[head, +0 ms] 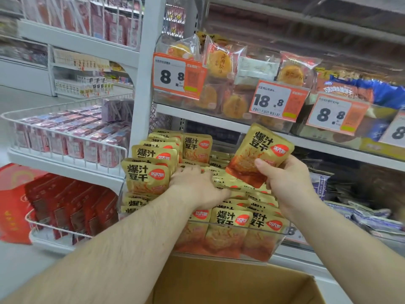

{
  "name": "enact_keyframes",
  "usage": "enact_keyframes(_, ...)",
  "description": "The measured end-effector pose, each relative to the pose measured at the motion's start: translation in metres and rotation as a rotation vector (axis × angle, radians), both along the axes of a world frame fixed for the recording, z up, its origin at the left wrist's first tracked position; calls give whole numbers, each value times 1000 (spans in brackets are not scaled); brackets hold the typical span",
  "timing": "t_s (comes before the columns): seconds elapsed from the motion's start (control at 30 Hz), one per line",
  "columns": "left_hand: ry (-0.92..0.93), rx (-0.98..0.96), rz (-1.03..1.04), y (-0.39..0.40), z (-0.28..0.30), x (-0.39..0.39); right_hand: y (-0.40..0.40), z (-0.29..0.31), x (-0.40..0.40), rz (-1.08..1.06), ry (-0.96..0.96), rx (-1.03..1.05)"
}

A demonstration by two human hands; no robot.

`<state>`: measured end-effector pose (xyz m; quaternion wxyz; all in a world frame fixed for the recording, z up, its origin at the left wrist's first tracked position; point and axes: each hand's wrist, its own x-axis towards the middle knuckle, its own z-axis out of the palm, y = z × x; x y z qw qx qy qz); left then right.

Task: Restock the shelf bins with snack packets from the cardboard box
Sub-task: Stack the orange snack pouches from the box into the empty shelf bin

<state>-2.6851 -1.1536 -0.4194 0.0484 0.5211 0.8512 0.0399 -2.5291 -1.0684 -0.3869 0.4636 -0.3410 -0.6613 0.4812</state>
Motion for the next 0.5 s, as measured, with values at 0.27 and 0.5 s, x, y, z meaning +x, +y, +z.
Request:
enact_keyframes(0.27,23,-16,1,-6,-7,7,15,20,-43,135,-219,200)
enact_keyframes(0.5,45,54,-3,-10,-13,9,32,11,-79,207,-377,283)
